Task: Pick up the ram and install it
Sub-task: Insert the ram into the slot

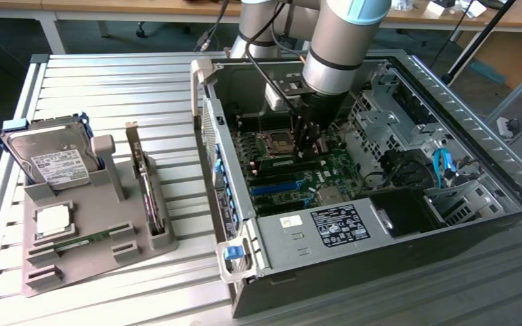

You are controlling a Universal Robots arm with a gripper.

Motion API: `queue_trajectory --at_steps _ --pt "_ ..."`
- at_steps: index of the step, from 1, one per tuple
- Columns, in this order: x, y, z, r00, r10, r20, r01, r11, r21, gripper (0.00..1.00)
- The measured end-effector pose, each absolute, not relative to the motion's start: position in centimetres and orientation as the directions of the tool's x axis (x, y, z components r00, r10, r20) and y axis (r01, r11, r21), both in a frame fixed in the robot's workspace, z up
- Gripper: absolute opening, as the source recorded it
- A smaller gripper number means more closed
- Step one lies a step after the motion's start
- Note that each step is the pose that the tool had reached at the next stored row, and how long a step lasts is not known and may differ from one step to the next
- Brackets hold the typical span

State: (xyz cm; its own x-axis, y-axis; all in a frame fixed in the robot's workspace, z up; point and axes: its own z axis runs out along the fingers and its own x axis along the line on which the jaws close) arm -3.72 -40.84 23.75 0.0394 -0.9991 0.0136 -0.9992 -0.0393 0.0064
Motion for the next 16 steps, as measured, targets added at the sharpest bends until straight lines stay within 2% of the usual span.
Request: queue_trajectory --at_steps 16 --pt "-3.82 -41.05 23.58 0.019 -1.0 0.012 -1.0 -0.019 0.006 0.14"
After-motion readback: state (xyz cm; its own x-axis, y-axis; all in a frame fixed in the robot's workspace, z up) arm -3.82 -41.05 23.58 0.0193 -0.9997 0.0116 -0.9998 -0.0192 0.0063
